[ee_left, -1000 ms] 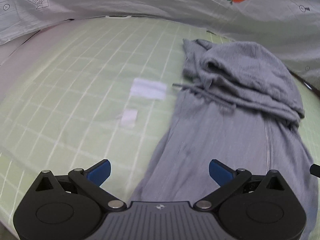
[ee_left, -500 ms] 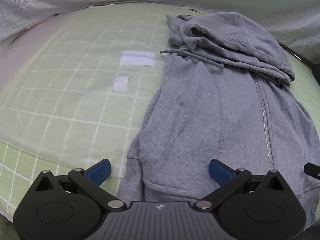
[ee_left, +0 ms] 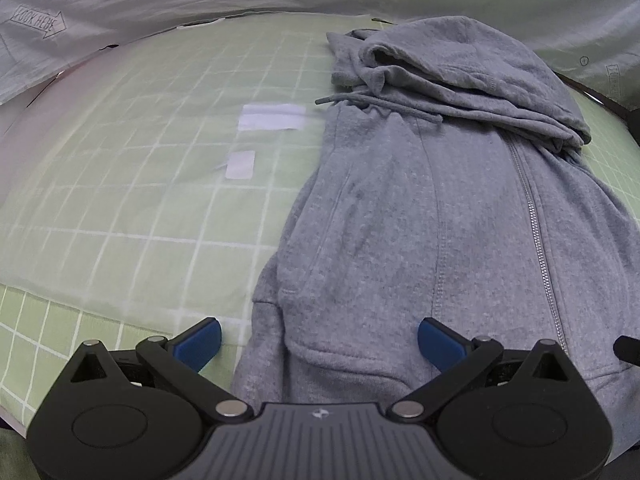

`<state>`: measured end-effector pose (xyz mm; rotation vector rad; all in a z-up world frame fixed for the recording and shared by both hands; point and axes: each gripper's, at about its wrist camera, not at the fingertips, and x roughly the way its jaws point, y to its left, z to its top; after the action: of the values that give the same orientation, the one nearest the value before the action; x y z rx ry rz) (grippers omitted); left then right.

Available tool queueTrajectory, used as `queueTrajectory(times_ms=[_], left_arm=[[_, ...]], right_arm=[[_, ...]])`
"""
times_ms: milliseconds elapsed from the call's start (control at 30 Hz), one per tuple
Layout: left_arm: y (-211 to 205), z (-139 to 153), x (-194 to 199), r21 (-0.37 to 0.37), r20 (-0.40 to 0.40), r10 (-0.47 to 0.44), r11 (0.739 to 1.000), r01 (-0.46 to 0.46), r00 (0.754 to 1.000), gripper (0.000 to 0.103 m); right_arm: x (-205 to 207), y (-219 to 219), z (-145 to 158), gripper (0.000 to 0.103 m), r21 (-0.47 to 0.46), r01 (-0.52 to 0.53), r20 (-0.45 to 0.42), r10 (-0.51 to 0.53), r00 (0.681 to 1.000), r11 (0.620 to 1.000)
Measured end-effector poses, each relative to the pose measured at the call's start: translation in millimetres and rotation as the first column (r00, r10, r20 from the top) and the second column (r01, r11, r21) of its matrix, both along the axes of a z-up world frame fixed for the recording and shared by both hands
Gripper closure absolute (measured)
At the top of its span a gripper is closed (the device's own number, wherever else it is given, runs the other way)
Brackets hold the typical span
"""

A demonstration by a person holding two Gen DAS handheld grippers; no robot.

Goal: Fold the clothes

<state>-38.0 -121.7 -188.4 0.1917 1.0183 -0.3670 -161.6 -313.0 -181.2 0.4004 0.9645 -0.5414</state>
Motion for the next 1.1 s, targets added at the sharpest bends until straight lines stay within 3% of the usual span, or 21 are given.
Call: queueTrajectory(times_ms=[100, 200, 267, 300, 367, 400, 500, 767, 967, 1100], left_arm=[[0.0, 1.0, 0.4, 0.001, -0.018, 0.011, 1.0, -0.011, 1.0, 0.001], [1.9, 4.2, -0.2, -0.003, -0.024, 0.0, 1.0, 0.0, 1.0, 0.01], [4.5, 8.2, -2.9, -0.02, -0.014, -0.011, 1.0, 0.011, 1.0, 0.029], [5.5, 10.9, -3.8, -0.04, -0.012, -0.027, 0.999, 0.027, 1.0, 0.046], [7.8, 14.9, -3.4, -0.099, -0.042, -0.044, 0.994, 0.04, 0.998, 0.068], [8.9, 16.1, -2.9, -0.138, -0.061, -0.046, 0.99, 0.038, 0.997, 0.08], [4.5, 24.8, -4.0, -0.172, -0.072, -0.056, 0.984, 0.043, 0.996, 0.083], [-6.9, 72.2, 6.0, -0.31, -0.009, -0.076, 0.948, 0.069, 0.997, 0.084], [-17.4, 98.0, 41.6, -0.45, 0.009, -0.008, 0.893, 0.011, 1.0, 0.084], [-30.9, 112.0, 69.7, -0.499, 0.038, 0.018, 0.867, 0.004, 0.999, 0.085]], right_arm=[[0.2, 0.3, 1.1, 0.008, 0.003, 0.004, -0.006, -0.004, 1.0, 1.0], [1.4, 0.9, 5.0, 0.017, 0.005, -0.012, -0.005, 0.013, 1.0, 1.0], [3.1, 2.1, 8.8, 0.036, 0.007, -0.032, 0.001, 0.032, 0.999, 0.999], [4.2, 2.6, 10.8, 0.044, 0.008, -0.039, 0.003, 0.039, 0.999, 0.999], [2.6, -1.4, 17.1, 0.082, 0.067, -0.049, 0.066, 0.045, 0.997, 0.997], [1.7, -3.6, 19.6, 0.083, 0.1, -0.045, 0.092, 0.036, 0.995, 0.994], [4.8, -6.4, 26.0, 0.085, 0.11, -0.046, 0.111, 0.034, 0.993, 0.993], [15.8, -32.4, 59.2, 0.085, 0.134, -0.028, 0.211, -0.001, 0.978, 0.991], [40.5, -58.7, 84.4, 0.085, 0.096, -0.021, 0.284, -0.007, 0.959, 0.995], [57.1, -76.2, 101.2, 0.085, 0.071, -0.016, 0.332, -0.009, 0.943, 0.997]])
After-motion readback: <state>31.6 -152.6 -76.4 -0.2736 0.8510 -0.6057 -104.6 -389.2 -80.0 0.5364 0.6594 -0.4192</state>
